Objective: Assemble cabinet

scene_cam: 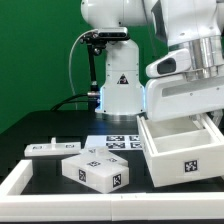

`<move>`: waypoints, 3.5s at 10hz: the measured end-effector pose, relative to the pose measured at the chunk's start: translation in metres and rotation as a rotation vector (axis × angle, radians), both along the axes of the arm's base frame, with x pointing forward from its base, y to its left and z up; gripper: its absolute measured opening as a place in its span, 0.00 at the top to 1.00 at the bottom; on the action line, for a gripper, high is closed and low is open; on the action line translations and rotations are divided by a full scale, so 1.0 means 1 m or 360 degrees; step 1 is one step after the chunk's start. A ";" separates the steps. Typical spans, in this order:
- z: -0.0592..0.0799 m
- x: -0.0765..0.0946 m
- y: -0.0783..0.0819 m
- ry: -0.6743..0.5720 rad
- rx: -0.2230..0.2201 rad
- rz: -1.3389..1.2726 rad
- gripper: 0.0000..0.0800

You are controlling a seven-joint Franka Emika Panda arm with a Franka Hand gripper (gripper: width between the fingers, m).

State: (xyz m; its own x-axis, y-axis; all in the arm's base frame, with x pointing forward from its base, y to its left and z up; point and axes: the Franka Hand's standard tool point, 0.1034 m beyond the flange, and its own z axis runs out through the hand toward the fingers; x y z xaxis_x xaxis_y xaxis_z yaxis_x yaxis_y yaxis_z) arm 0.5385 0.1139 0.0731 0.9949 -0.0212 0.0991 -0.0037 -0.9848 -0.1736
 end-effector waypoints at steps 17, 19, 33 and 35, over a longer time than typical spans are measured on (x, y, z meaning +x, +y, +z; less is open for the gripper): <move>-0.034 -0.004 0.000 0.0101 0.0004 0.0008 0.27; -0.017 0.004 -0.002 0.0099 0.0012 0.0016 0.11; -0.044 -0.005 0.020 0.0106 0.0003 0.0076 0.00; -0.044 -0.005 0.019 0.0106 0.0003 0.0074 0.00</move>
Offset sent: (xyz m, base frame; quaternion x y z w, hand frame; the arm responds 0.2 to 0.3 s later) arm 0.0037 -0.0107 -0.0128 0.0033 0.0102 -0.0157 0.9998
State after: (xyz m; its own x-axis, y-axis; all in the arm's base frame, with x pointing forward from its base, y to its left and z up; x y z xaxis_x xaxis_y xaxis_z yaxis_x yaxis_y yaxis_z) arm 0.5340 0.1326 0.0291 0.9992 0.0251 0.0326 0.0304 -0.9839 -0.1762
